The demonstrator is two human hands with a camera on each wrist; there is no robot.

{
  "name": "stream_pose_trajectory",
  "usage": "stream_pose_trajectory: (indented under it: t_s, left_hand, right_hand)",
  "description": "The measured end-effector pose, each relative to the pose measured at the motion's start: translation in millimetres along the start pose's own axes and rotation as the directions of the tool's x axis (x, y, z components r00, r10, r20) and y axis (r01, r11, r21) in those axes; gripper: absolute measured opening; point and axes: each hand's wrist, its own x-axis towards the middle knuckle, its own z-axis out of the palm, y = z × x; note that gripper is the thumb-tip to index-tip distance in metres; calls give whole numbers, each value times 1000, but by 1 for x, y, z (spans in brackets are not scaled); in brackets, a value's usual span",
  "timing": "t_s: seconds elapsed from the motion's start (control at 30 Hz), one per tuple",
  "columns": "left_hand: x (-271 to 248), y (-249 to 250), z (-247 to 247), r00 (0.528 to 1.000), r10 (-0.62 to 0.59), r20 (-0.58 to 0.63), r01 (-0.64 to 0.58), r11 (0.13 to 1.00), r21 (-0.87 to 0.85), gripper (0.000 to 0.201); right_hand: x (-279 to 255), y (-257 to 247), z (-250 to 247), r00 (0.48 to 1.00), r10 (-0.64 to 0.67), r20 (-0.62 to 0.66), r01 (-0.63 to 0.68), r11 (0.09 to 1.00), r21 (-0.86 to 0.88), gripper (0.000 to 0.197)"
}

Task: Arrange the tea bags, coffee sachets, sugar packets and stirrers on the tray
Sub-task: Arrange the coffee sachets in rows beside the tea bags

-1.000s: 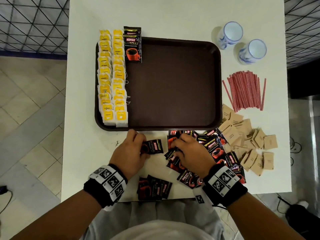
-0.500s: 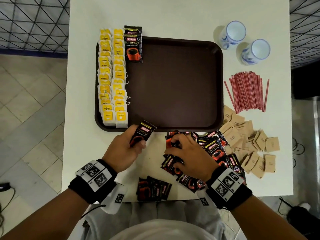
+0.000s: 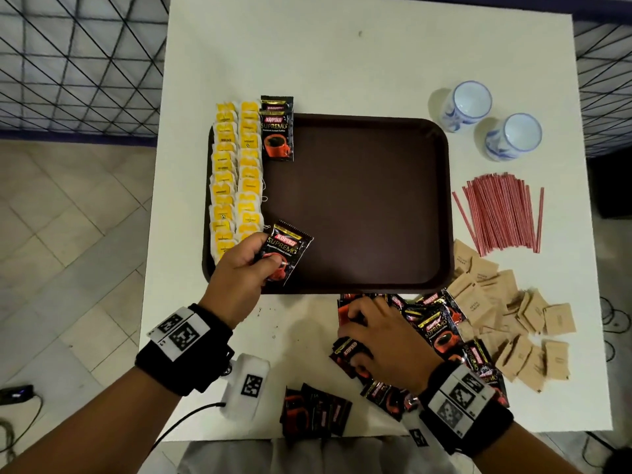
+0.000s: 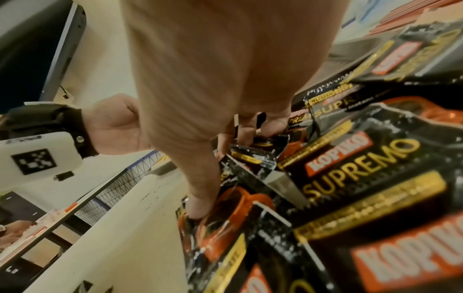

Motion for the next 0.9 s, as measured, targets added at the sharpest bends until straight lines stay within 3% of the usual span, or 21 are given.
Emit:
stream_pose_trajectory:
  t_s: [0.13, 0.23, 0.3, 0.57, 0.73, 0.83, 0.9]
  left_hand:
    - [15, 5, -12, 999, 45, 14, -46, 997, 54, 45]
    - [29, 18, -19, 995, 71, 64, -75, 995, 67, 66]
    - [43, 27, -25, 994, 91, 66, -95, 993, 69, 70]
    - [102, 66, -41, 986, 155, -61, -149, 985, 90, 49]
    - [124, 82, -51, 970, 241, 32, -238, 916, 323, 64]
    - [134, 85, -51, 958, 281, 55, -277, 863, 422, 55]
    - [139, 88, -48, 963, 267, 38, -259, 877, 405, 50]
  right_hand:
    - [2, -2, 3, 999, 4, -36, -4, 1000, -1, 32]
    - [4, -2, 3, 999, 14, -43, -16, 999, -37, 34]
    - [6, -2, 3, 999, 12, -50, -16, 997, -72, 37]
    - [13, -7, -11, 998, 12, -68, -17, 997, -72, 48]
    - [21, -6, -34, 1000, -22, -22, 24, 995, 99, 22]
    - [24, -3, -45, 1000, -19, -13, 22, 976, 218, 15]
    - [26, -2, -53, 1000, 0, -8, 2, 961, 277, 18]
